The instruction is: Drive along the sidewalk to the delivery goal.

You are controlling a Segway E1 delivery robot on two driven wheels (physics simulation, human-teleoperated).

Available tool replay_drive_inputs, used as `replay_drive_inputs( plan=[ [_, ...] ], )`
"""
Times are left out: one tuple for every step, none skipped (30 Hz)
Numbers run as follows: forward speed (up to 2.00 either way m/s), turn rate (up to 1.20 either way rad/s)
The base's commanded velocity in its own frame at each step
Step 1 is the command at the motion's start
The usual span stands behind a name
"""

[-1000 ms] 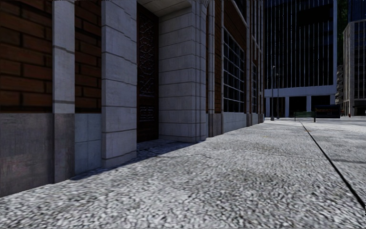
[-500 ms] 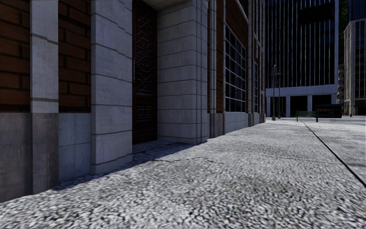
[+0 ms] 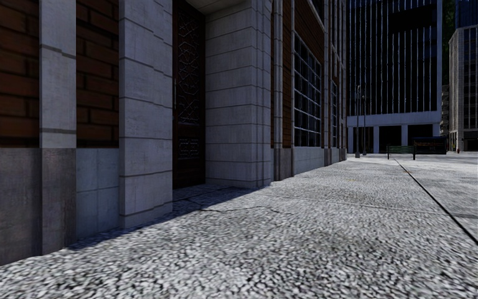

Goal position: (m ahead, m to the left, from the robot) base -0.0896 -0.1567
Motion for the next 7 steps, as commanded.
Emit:
replay_drive_inputs(
  plan=[
    [0.0, 0.0],
    [0.0, 0.0],
    [0.0, 0.0],
    [0.0, 0.0],
    [0.0, 0.0],
    [0.0, 0.0],
    [0.0, 0.0]
  ],
)
